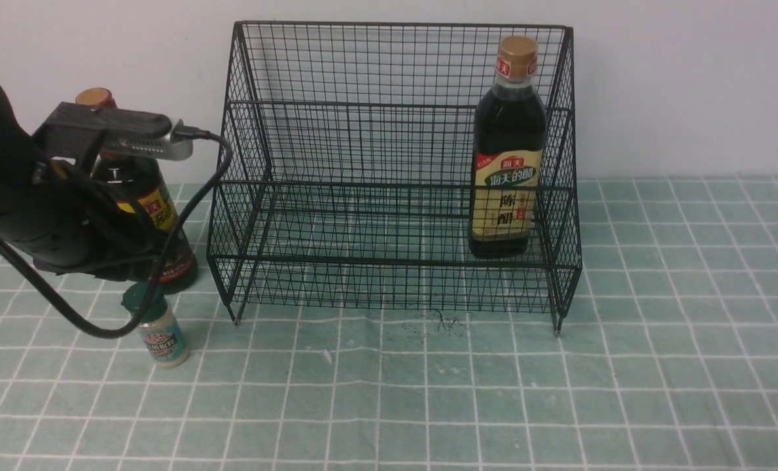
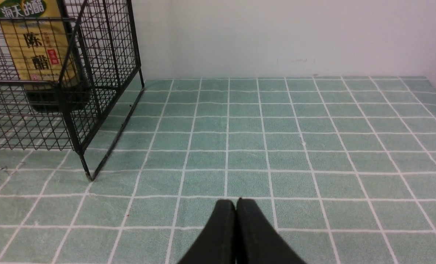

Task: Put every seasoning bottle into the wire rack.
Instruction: Use the left arm to grab the condiment bottle closest to it, then use the left arm to put the condiment bottle back on the shelf

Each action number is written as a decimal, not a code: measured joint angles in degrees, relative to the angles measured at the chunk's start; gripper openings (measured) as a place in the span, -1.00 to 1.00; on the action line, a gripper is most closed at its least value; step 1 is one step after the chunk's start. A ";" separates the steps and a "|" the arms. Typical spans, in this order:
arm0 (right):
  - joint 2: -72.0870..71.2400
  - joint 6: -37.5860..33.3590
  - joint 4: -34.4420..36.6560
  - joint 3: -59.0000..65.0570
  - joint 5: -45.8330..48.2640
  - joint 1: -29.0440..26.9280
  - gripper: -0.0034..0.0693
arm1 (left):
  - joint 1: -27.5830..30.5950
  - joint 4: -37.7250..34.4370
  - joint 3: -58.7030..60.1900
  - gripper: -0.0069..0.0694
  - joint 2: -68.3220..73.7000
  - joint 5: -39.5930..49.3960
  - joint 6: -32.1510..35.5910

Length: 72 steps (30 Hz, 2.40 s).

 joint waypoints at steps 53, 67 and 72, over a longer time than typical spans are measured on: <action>0.00 0.05 0.00 0.00 0.00 0.00 -0.95 | -14.12 2.60 -20.18 0.06 -1.14 12.27 -4.42; 0.00 0.05 0.00 0.00 0.00 0.00 -0.95 | -16.25 7.20 -24.26 0.06 15.40 7.58 -6.27; 0.00 0.05 0.00 0.00 0.00 0.00 -0.95 | -16.25 7.38 -24.26 0.06 17.40 5.42 -6.27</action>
